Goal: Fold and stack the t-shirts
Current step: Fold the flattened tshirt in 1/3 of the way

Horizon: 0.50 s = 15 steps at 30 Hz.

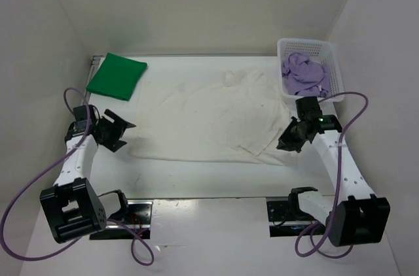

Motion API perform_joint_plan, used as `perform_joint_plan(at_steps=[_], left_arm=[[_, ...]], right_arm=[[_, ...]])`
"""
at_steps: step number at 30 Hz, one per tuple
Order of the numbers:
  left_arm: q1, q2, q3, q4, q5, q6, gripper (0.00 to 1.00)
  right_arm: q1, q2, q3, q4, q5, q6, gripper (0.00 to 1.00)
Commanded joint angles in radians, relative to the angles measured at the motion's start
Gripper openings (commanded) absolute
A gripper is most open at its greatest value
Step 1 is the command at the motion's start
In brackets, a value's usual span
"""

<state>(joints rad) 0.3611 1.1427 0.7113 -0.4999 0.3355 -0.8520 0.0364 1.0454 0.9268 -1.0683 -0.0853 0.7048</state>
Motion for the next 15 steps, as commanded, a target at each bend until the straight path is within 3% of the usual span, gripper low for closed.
perform_joint_plan(at_steps=[1,2,4,5,8,11,15], left_arm=[[-0.077,0.025,0.010,0.128,0.030,0.053,0.77],[-0.108,0.025,0.010,0.142,0.030,0.053,0.58],[-0.204,0.046,0.031,0.164,-0.033,0.053,0.45],[-0.235,0.064,0.046,0.184,-0.048,0.053,0.40],[-0.352,0.141,0.080,0.213,-0.087,0.042,0.39],[-0.438,0.196,0.100,0.257,-0.136,0.008,0.39],[-0.449,0.239,0.053,0.314,-0.145,-0.019,0.39]], right_arm=[[0.089,0.070,-0.075,0.214,-0.097,0.033,0.01],[0.112,0.091,-0.075,0.244,-0.085,0.057,0.00],[0.169,0.167,-0.098,0.330,-0.073,0.077,0.03],[0.183,0.192,-0.098,0.362,-0.091,0.088,0.11],[0.252,0.283,-0.128,0.450,-0.080,0.122,0.33],[0.286,0.306,-0.152,0.493,-0.042,0.150,0.39],[0.286,0.288,-0.184,0.484,0.019,0.182,0.42]])
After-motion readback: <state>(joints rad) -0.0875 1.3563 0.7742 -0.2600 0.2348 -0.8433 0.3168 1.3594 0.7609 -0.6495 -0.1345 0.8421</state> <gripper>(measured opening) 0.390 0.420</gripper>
